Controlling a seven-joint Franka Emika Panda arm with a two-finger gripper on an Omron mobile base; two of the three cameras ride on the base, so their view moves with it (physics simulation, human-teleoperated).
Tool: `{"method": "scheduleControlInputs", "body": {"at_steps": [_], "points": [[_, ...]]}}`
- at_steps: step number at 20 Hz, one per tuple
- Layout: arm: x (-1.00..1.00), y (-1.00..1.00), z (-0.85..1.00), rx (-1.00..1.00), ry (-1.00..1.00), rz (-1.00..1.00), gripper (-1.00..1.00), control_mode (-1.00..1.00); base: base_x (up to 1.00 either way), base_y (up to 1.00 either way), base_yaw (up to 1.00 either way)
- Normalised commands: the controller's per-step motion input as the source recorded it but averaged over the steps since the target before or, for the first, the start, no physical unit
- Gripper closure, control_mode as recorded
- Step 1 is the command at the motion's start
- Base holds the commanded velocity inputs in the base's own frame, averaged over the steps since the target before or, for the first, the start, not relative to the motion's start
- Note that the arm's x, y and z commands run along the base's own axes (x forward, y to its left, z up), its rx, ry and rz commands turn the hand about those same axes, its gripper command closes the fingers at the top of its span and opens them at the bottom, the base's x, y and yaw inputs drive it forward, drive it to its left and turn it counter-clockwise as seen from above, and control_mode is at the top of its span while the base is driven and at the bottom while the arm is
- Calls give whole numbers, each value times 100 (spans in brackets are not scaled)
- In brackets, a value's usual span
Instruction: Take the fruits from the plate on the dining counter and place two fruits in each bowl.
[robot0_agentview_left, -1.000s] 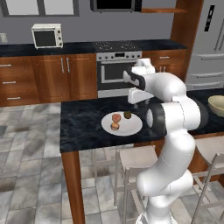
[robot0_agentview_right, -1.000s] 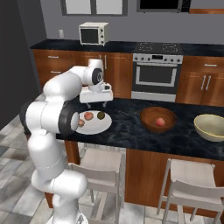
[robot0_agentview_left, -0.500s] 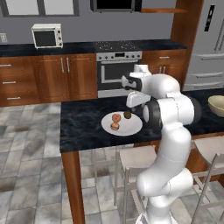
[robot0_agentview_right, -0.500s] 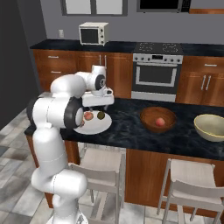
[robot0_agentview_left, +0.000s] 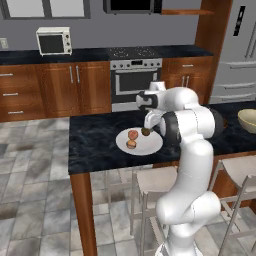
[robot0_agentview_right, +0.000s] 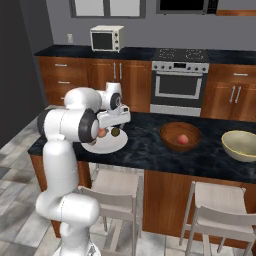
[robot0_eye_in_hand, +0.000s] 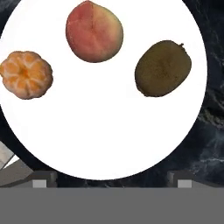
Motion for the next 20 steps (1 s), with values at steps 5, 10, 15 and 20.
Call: {"method": "scheduleControlInputs", "body": {"at_steps": [5,10,15,20], "points": [[14,0,-6,1,-5,20,-100,-100,0,0,0],[3,14,-13,5,-5,15,-100,-100,0,0,0],[18,17,-19,3,-4,11,-100,-100,0,0,0],[41,4,-16,0,0,4,-100,-100,0,0,0]]}}
